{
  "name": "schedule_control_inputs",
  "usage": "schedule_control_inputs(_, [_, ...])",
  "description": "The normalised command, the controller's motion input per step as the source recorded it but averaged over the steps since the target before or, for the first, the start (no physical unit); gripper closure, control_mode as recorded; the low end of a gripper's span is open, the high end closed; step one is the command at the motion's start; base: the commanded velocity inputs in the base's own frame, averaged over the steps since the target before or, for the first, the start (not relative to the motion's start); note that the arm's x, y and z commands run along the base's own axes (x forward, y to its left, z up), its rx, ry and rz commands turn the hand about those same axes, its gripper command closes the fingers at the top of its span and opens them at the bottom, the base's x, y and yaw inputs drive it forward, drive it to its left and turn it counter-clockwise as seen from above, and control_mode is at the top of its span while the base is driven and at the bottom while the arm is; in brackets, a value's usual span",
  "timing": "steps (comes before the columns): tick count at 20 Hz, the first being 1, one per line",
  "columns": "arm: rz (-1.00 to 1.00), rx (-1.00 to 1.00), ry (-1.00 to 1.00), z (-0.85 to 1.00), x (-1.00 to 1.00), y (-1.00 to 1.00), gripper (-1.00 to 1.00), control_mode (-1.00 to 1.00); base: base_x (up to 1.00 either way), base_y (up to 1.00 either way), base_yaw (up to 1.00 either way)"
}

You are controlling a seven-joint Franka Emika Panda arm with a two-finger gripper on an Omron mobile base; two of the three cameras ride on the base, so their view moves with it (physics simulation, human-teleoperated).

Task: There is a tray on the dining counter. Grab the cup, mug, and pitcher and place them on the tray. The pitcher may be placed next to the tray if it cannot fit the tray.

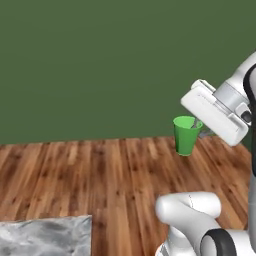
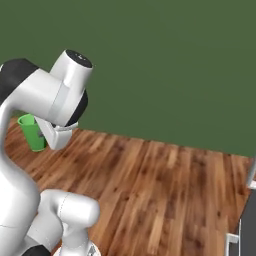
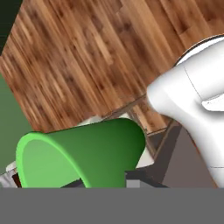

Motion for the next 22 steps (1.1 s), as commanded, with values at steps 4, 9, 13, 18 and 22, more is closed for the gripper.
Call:
schedule_control_inputs(4, [0.00,0.00,0.00,0.00,0.00,0.00,1.00,1.00,1.00,-0.68,0.16])
schedule_control_inputs(9, [0.00,0.00,0.00,0.00,0.00,0.00,1.00,1.00,0.97,-0.37,0.53])
schedule_control_inputs(13, [0.00,0.00,0.00,0.00,0.00,0.00,1.00,1.00,0.63,-0.24,0.85])
schedule_control_inputs(18, [0.00,0.00,0.00,0.00,0.00,0.00,1.00,1.00,0.50,-0.19,0.89])
schedule_control_inputs(22, [0.00,0.00,0.00,0.00,0.00,0.00,1.00,1.00,0.37,-0.16,0.93])
